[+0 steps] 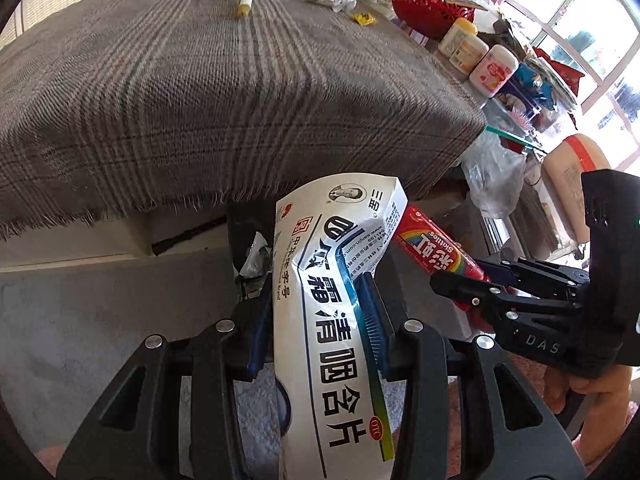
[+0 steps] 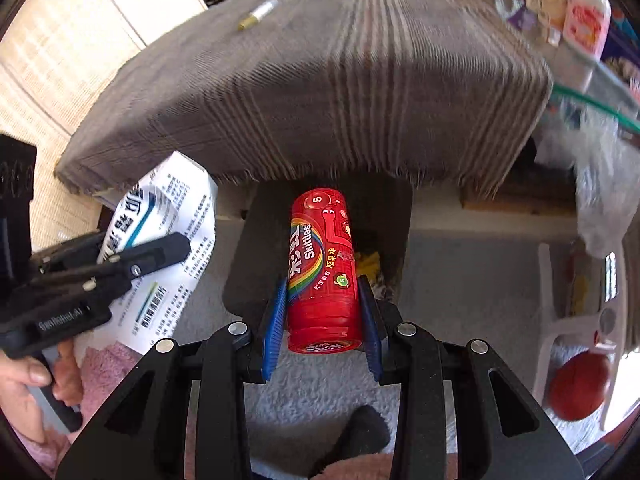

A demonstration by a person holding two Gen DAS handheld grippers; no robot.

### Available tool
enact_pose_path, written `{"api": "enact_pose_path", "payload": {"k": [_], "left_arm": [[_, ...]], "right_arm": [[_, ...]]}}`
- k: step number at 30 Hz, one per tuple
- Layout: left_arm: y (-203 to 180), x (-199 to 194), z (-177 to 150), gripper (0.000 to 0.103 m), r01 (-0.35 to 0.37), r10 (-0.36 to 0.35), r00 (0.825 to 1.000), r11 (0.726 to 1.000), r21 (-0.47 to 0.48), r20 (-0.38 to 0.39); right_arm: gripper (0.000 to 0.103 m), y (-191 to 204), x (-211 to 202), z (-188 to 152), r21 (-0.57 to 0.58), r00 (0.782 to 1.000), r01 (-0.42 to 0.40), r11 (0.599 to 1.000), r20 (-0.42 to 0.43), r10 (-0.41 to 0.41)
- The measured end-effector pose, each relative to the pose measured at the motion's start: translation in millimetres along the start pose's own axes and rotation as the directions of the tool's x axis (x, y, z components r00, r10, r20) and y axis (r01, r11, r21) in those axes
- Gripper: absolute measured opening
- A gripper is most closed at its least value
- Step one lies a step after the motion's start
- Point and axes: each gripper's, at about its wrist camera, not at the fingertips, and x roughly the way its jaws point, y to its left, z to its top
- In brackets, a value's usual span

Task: Collect trash
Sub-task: 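Carry the medicine box and Skittles tube to the bin while opening both tools over it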

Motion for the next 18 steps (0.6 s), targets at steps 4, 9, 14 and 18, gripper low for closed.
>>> {"api": "enact_pose_path", "payload": {"k": [4, 9, 14, 18], "left_arm": [[10.2, 40.2, -5.8, 0.039, -0.006, 0.006, 0.997, 1.000, 0.002, -0.074], [14.5, 81.7, -3.4, 0.039, 0.012, -0.012, 0.992, 1.000, 0.001, -0.127], [20.7, 106.4, 1.0, 0.039, 0.017, -0.018, 0.992, 1.000, -0.003, -0.128], [17.9, 118.2, 4.4, 0.040, 0.005, -0.005, 0.989, 1.000, 0.004, -0.148]], "right_arm": [[0.035, -18.2, 31.3, 5.8, 0.073, 0.998, -0.007, 0.997, -0.061, 0.011], [0.035, -30.5, 59.8, 10.5, 0.109, 0.995, -0.011, 0.994, -0.101, 0.022], [0.035, -50.8, 78.2, 13.7, 0.170, 0.992, -0.047, 0.984, -0.110, 0.066], [0.035, -53.0, 88.2, 18.3, 0.187, 0.992, -0.041, 0.982, -0.109, 0.062]]}}
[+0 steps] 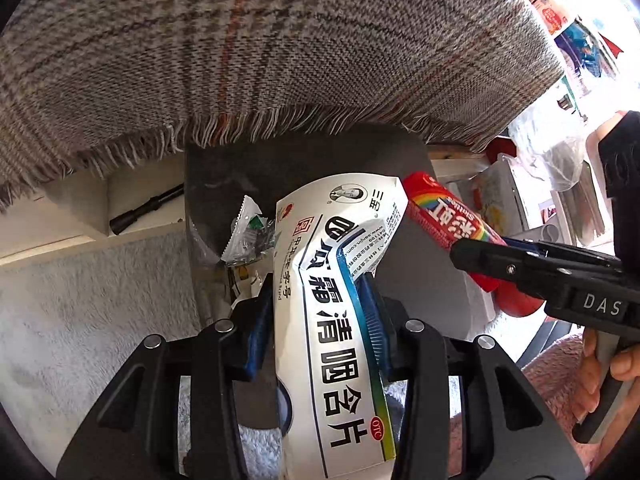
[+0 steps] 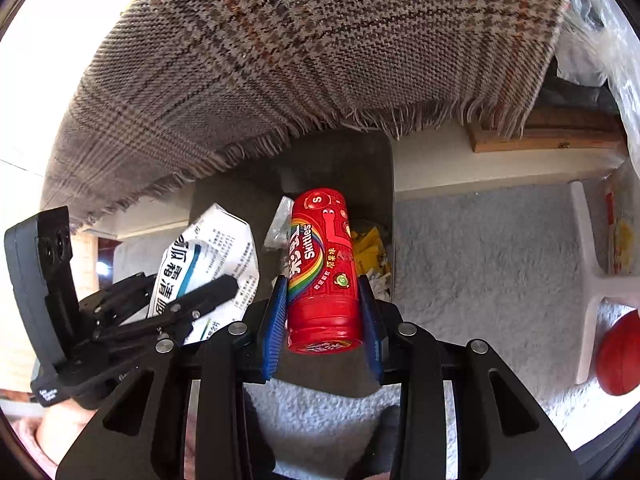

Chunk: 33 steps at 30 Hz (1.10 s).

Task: Collect trash
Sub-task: 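Carry the medicine box and Skittles tube to the bin while opening both tools over it, then raise both open tools back over the table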

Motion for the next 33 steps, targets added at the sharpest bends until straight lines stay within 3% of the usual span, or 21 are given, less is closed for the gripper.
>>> {"api": "enact_pose_path", "payload": {"k": [8, 10, 11, 12, 14, 18, 20, 25, 33], "left_arm": [[-6.9, 7.7, -0.9, 0.041, -0.009, 0.010, 1.000, 1.000, 0.023, -0.024], [-6.8, 7.1, -1.9, 0.045, -0.012, 0.012, 1.000, 1.000, 0.024, -0.023], [-6.8, 5.4, -2.4, 0.047, -0.021, 0.022, 1.000, 0.999, 0.027, -0.018], [-6.5, 2.9, -2.9, 0.055, -0.031, 0.031, 0.999, 0.999, 0.028, -0.011], [-5.1, -3.0, -3.3, 0.064, -0.040, 0.039, 0.999, 0.999, 0.025, 0.007], [-4.0, -19.2, -7.4, 0.080, -0.058, 0.057, 0.998, 0.998, 0.025, 0.040], [-3.8, -27.3, -10.7, 0.084, -0.071, 0.070, 0.996, 0.997, 0.028, 0.052], [-1.2, -44.3, -19.4, 0.093, -0.104, 0.102, 0.992, 0.994, 0.031, 0.069], [14.5, -89.1, -21.6, 0.095, -0.119, 0.122, 0.985, 0.992, -0.028, 0.123]], "right_arm": [[0.037, 2.9, 5.4, 10.6, 0.009, 0.998, 0.030, 1.000, 0.049, -0.030], [0.045, 2.6, 4.6, 12.2, 0.020, 0.998, 0.025, 0.999, 0.053, -0.026], [0.055, 2.3, 3.2, 12.1, 0.023, 0.998, 0.030, 0.999, 0.059, -0.031], [0.062, 1.1, -0.7, 12.8, 0.025, 0.997, 0.036, 0.999, 0.071, -0.038], [0.067, -0.8, -8.7, 13.5, 0.026, 0.993, 0.054, 0.998, 0.101, -0.056], [0.087, -9.0, -21.5, 13.3, 0.068, 0.986, 0.055, 0.996, 0.152, -0.065], [0.093, -10.5, -28.2, 12.0, 0.076, 0.982, 0.054, 0.996, 0.179, -0.067], [0.099, -13.8, -41.3, 9.1, 0.068, 0.974, 0.072, 0.995, 0.210, -0.085], [0.099, 0.9, -70.6, 8.5, 0.040, 0.964, 0.063, 0.997, 0.255, -0.071]]}}
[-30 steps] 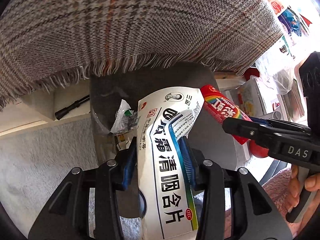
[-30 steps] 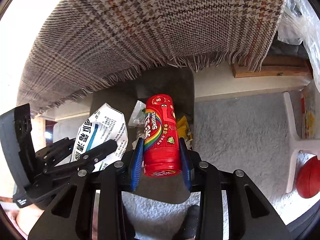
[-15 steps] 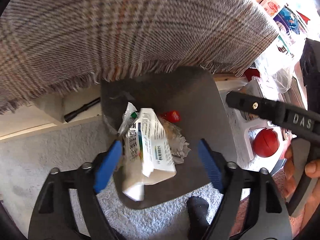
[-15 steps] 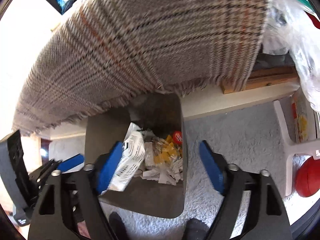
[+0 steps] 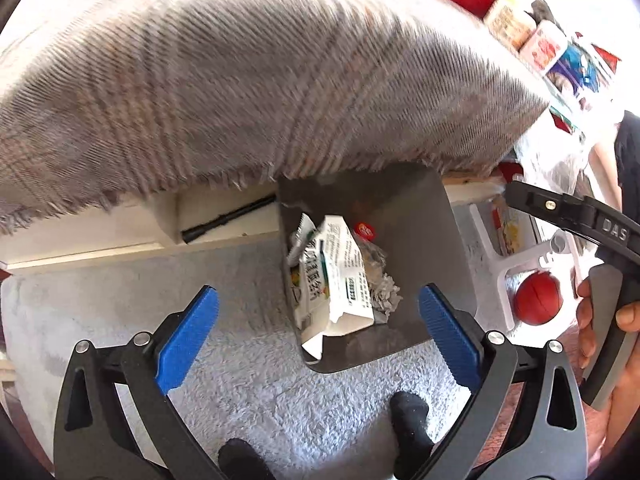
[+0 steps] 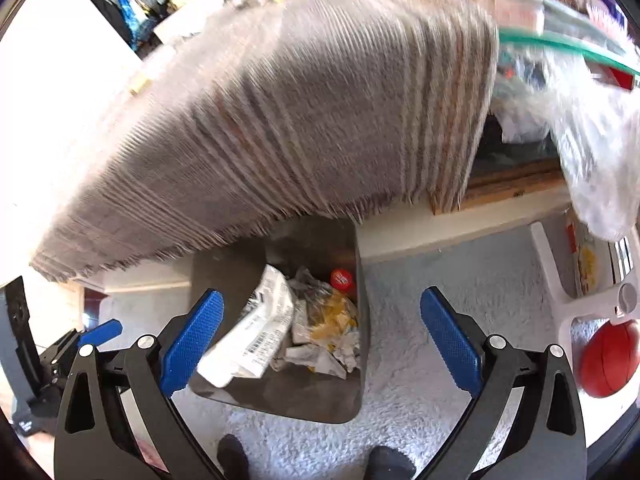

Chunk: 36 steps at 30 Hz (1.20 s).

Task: Collect trash
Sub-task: 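Raise both open tools back over the table, then grasp the white-yellow tube with the left tool while the right tool grasps the yellow candy wrapper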

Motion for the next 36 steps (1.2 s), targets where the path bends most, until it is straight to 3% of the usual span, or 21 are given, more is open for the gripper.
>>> {"api": "enact_pose_path", "payload": {"k": [10, 14, 20, 26, 31, 36], "left_arm": [[8.1, -67.1, 66.5, 0.095, 0.012, -0.008, 0.985, 1.000, -0.027, 0.172], [6.0, -68.5, 103.7, 0.095, 0.001, 0.005, 0.981, 1.000, -0.028, 0.195], [11.8, -54.4, 163.8, 0.094, -0.025, 0.033, 0.975, 0.999, -0.037, 0.219], [24.6, -30.1, 217.8, 0.074, -0.052, 0.059, 0.973, 0.998, -0.039, 0.223], [24.5, -3.5, 248.0, 0.053, -0.075, 0.078, 0.977, 0.997, -0.020, 0.196], [22.5, 15.5, 259.4, 0.049, -0.084, 0.086, 0.981, 0.996, -0.014, 0.176]], "right_arm": [[0.099, 33.5, -69.7, 74.0, -0.070, 0.986, -0.006, 0.998, 0.168, 0.018], [0.099, 41.8, -68.3, 108.5, -0.094, 0.981, 0.015, 0.995, 0.195, 0.004], [0.099, 49.7, -34.7, 159.8, -0.090, 0.980, 0.029, 0.996, 0.201, -0.010], [0.097, 56.6, -2.4, 201.1, -0.114, 0.973, 0.073, 0.991, 0.228, -0.046], [0.075, 56.0, 30.6, 232.0, -0.111, 0.975, 0.109, 0.988, 0.204, -0.085], [0.070, 54.9, 54.7, 251.5, -0.092, 0.974, 0.139, 0.986, 0.193, -0.119]]}}
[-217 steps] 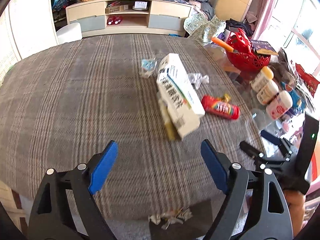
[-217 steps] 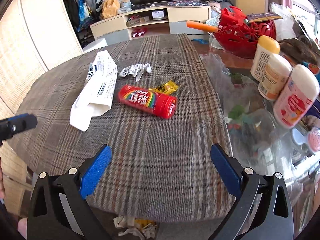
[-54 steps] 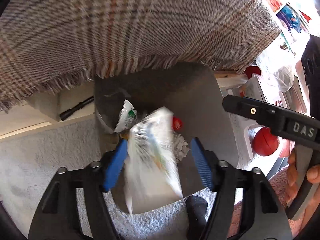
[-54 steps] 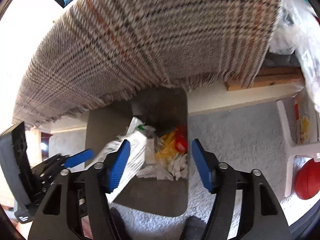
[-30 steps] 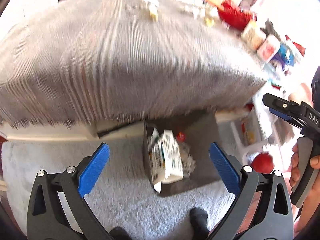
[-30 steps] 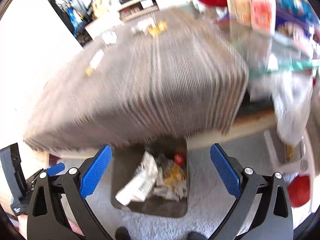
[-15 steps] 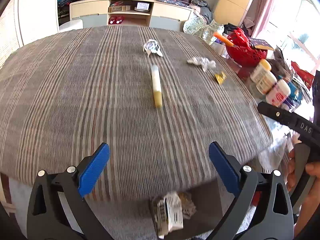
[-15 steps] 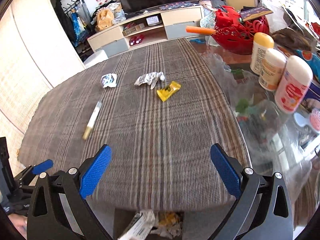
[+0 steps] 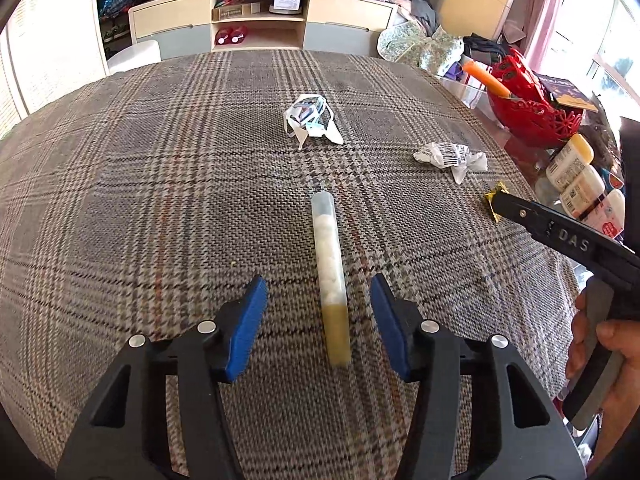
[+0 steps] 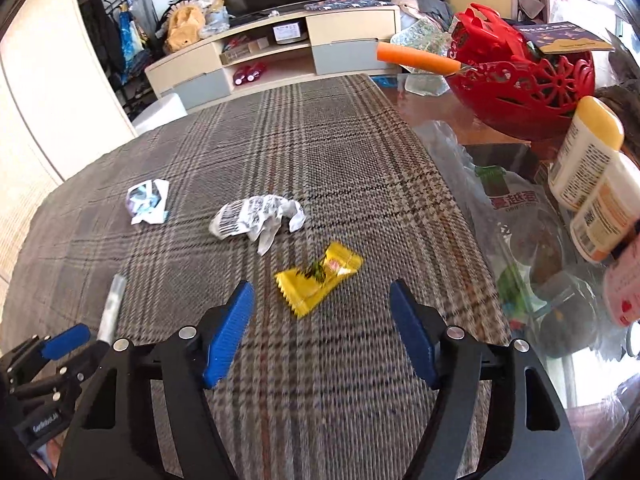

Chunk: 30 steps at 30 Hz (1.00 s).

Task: Collect trash
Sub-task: 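Grasp the white-yellow tube with the left tool while the right tool grasps the yellow candy wrapper, then carry the tube and candy wrapper to the bin while opening both tools over it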

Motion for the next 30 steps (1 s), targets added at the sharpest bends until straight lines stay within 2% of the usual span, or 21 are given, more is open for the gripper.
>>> {"api": "enact_pose_path", "payload": {"k": [2, 5, 7, 9, 11, 13, 17, 25, 30], "left_arm": [[-2.9, 3.3, 2.9, 0.048, -0.015, 0.015, 1.000, 1.000, 0.016, 0.009], [-4.9, 7.4, 7.7, 0.040, -0.027, 0.027, 1.000, 0.999, 0.027, 0.013], [-5.6, 9.3, 9.9, 0.025, -0.044, 0.043, 0.999, 0.999, 0.032, 0.020], [-5.9, 11.3, 11.6, 0.021, -0.064, 0.062, 0.998, 0.997, 0.041, 0.029], [-4.3, 11.6, 11.8, 0.018, -0.062, 0.061, 0.998, 0.997, 0.038, 0.035], [-2.5, 11.9, 11.6, 0.012, -0.071, 0.070, 0.997, 0.997, 0.040, 0.040], [5.0, 7.6, 8.2, 0.011, -0.051, 0.050, 0.998, 0.998, 0.033, 0.037], [2.1, -9.3, -13.6, 0.011, -0.025, 0.024, 1.000, 0.998, 0.050, 0.007], [-7.4, -27.8, -43.9, 0.011, 0.016, -0.016, 1.000, 0.998, 0.058, -0.017]], "right_arm": [[0.068, 1.1, 7.7, 2.5, -0.002, 1.000, 0.002, 1.000, -0.002, -0.002], [0.067, 5.4, 16.3, 3.5, -0.024, 1.000, 0.026, 0.999, 0.005, -0.026], [0.064, 7.6, 19.1, 5.9, -0.028, 0.999, 0.036, 0.999, 0.010, -0.036], [0.046, 9.7, 20.5, 5.7, -0.043, 0.996, 0.083, 0.996, 0.019, -0.082], [0.041, 9.4, 18.6, 5.0, -0.045, 0.995, 0.097, 0.994, 0.023, -0.096], [0.031, 4.2, 16.7, 4.6, -0.034, 0.995, 0.098, 0.995, 0.023, -0.097], [0.021, -9.7, 10.9, 3.5, -0.004, 0.997, 0.070, 0.998, 0.015, -0.070], [0.021, -24.5, -13.4, -14.6, 0.014, 0.999, 0.044, 0.999, 0.003, -0.044], [0.021, -25.0, -40.0, -38.8, 0.022, 1.000, -0.006, 1.000, -0.005, 0.006]]}}
